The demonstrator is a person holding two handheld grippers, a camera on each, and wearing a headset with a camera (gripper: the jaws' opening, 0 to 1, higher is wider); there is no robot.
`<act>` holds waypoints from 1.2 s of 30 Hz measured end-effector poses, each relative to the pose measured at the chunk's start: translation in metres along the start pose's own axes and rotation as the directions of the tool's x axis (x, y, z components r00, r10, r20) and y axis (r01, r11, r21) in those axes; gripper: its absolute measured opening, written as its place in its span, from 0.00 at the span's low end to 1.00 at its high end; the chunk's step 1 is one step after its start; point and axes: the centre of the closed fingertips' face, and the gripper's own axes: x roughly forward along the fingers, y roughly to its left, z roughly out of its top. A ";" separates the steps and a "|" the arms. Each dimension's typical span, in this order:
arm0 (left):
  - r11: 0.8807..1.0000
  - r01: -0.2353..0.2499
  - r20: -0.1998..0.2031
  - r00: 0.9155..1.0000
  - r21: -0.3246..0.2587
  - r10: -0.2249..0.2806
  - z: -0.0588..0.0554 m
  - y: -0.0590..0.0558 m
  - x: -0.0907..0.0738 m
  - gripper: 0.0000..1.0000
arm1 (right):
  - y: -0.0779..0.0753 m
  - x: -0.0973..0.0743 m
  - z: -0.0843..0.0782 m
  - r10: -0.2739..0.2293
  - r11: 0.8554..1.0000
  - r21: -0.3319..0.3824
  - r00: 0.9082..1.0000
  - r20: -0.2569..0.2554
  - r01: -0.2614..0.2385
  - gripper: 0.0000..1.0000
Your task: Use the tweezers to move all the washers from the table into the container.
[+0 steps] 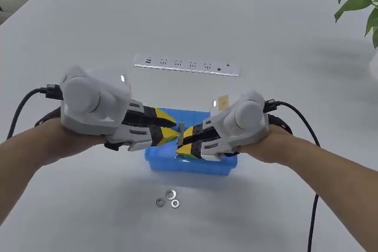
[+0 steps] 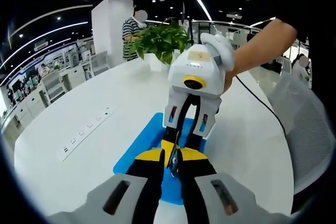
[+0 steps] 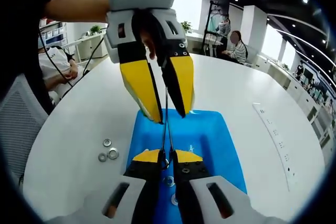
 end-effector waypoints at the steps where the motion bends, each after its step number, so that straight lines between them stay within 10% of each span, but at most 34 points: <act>1: 1.000 0.005 -0.002 1.000 0.004 -0.005 0.000 0.000 0.001 0.14 | 0.000 0.000 0.000 0.001 1.000 0.002 1.000 0.001 -0.001 0.10; 36: 0.996 0.049 -0.007 0.999 0.069 -0.049 0.009 -0.007 0.004 0.07 | 0.000 -0.006 0.006 -0.005 1.000 -0.008 1.000 -0.001 0.005 0.12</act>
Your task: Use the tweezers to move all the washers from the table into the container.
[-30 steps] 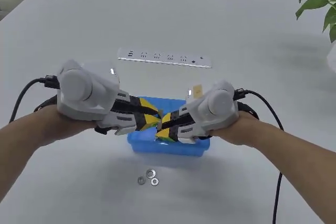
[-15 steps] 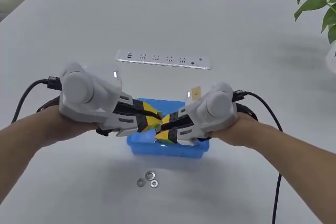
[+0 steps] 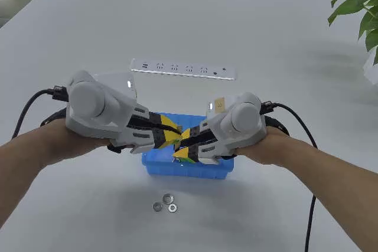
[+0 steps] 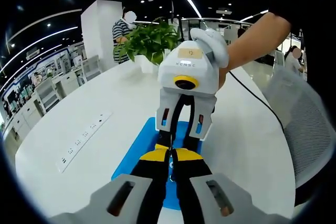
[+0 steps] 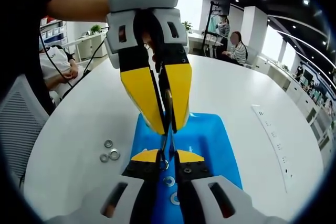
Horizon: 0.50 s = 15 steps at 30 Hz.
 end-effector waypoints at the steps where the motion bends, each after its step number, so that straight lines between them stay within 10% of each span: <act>1: 1.000 0.000 0.001 1.000 -0.002 0.000 0.001 0.000 0.000 0.07 | 0.000 -0.001 0.000 -0.002 1.000 0.001 1.000 0.000 0.002 0.12; 15: 1.000 -0.005 0.016 1.000 -0.008 0.005 0.015 -0.003 -0.007 0.07 | 0.004 -0.016 0.008 -0.023 1.000 0.001 1.000 0.004 0.023 0.18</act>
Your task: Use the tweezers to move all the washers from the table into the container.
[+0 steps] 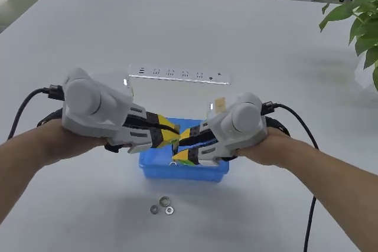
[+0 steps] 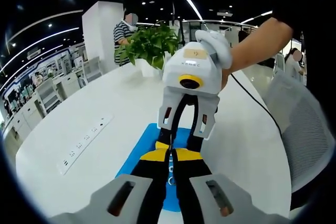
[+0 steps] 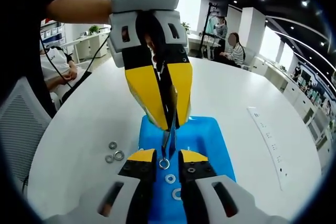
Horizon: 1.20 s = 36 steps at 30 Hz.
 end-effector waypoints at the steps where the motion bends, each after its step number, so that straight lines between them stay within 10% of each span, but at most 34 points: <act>1: 1.000 0.000 0.000 1.000 -0.002 0.000 0.001 0.000 -0.001 0.07 | 0.001 -0.001 0.001 -0.002 1.000 -0.001 1.000 0.000 0.002 0.18; 36: 1.000 -0.006 0.006 1.000 0.016 0.006 0.026 -0.037 -0.026 0.06 | 0.039 -0.070 -0.004 -0.128 0.985 0.119 0.992 0.009 0.126 0.43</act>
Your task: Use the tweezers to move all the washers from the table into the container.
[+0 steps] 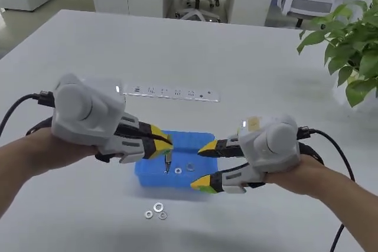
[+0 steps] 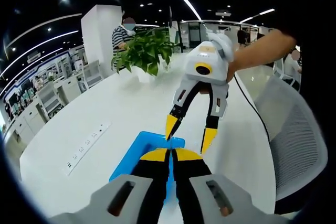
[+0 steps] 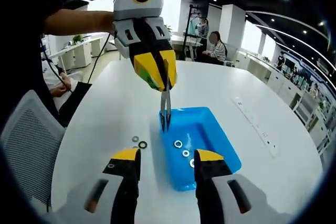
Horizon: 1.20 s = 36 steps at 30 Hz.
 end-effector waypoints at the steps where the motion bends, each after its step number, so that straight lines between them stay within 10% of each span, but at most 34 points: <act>1: 1.000 -0.001 0.001 1.000 0.000 0.001 0.000 -0.001 0.000 0.06 | 0.001 -0.001 0.000 -0.002 1.000 0.003 1.000 0.003 0.002 0.44; 36: 0.999 0.013 -0.006 1.000 -0.032 -0.014 -0.037 -0.026 0.003 0.07 | 0.028 -0.029 -0.029 -0.054 0.991 0.122 0.998 -0.011 0.055 0.71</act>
